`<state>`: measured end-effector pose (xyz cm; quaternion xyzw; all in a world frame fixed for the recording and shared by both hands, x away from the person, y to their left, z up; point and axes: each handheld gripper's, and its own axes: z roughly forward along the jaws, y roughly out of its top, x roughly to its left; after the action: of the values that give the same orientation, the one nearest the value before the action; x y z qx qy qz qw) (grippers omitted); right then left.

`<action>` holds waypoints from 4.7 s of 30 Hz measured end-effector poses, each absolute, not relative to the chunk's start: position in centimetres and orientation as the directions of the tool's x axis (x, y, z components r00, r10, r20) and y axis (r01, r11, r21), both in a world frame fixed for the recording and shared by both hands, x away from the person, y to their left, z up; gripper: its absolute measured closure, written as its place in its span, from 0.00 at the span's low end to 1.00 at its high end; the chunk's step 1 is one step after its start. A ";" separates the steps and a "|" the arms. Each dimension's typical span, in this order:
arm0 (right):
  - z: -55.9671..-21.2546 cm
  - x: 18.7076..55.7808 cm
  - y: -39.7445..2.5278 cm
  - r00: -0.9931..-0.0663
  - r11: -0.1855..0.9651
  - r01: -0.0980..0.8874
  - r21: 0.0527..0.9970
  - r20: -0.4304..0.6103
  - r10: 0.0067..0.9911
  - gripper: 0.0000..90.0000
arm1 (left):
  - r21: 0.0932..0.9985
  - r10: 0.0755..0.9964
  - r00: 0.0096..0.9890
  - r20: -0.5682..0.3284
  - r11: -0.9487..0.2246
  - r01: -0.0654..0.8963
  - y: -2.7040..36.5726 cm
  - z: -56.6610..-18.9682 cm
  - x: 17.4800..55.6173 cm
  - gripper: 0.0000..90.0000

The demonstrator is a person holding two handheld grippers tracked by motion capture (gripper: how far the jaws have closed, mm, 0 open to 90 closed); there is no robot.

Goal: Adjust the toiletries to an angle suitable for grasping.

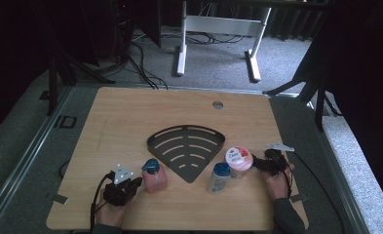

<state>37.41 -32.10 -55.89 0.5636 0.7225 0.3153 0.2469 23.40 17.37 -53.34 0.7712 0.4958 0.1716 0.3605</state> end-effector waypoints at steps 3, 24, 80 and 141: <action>-55.9 37.4 -32.1 -0.244 0.167 0.658 0.734 -0.002 0.970 0.27 | 0.723 0.885 0.456 -0.092 -0.255 0.642 17.3 -53.4 23.1 1.00; -51.7 31.8 -33.1 -0.421 0.248 0.585 0.772 0.027 0.907 0.55 | 0.714 0.877 0.471 -0.097 -0.268 0.647 16.7 -53.8 22.8 1.00; -52.5 27.6 -25.1 -0.823 0.503 0.451 0.737 0.125 0.554 1.00 | 0.710 0.853 0.510 -0.113 -0.289 0.642 15.6 -54.0 23.6 1.00; -52.8 28.3 -22.8 -0.866 0.540 0.420 0.729 0.142 0.480 1.00 | 0.732 0.884 0.439 -0.157 -0.194 0.653 15.9 -53.4 24.3 1.00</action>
<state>28.30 -22.77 -52.75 0.2566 0.8768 0.4049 0.0376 24.34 15.91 -53.37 0.7576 0.5073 0.1517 0.3816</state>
